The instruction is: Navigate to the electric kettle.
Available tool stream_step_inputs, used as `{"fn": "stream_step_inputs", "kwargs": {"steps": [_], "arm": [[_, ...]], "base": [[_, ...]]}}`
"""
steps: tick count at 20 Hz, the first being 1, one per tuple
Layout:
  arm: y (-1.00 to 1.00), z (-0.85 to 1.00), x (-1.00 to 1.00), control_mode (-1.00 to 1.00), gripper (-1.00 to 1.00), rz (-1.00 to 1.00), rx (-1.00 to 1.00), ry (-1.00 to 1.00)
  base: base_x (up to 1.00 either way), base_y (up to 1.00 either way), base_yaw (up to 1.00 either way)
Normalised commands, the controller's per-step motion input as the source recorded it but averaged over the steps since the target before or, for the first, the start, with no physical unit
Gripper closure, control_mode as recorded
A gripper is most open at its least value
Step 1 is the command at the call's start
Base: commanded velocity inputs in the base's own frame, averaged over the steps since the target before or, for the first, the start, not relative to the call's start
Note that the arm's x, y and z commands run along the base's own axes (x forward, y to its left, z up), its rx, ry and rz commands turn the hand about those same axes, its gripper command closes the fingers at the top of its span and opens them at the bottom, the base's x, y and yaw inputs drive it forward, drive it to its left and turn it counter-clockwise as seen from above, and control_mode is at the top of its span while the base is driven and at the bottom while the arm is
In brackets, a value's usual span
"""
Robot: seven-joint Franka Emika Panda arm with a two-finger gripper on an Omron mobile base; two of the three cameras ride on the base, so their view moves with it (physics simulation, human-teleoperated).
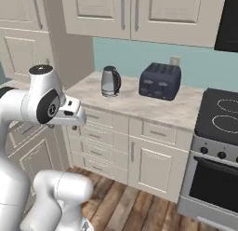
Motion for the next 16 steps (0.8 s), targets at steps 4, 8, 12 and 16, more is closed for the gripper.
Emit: {"fn": "stream_step_inputs", "kwargs": {"steps": [4,8,12,16], "arm": [[0.00,0.00,0.00,1.00,-1.00,0.00,0.00,0.00],[0.00,0.00,0.00,1.00,-1.00,0.00,0.00,0.00],[0.00,0.00,0.00,1.00,-1.00,0.00,0.00,0.00],[0.00,0.00,0.00,1.00,-1.00,0.00,0.00,0.00]], "base": [[0.70,0.48,-0.40],[0.73,0.76,-0.29],[0.71,0.75,-0.20],[0.75,0.26,-0.13]]}}
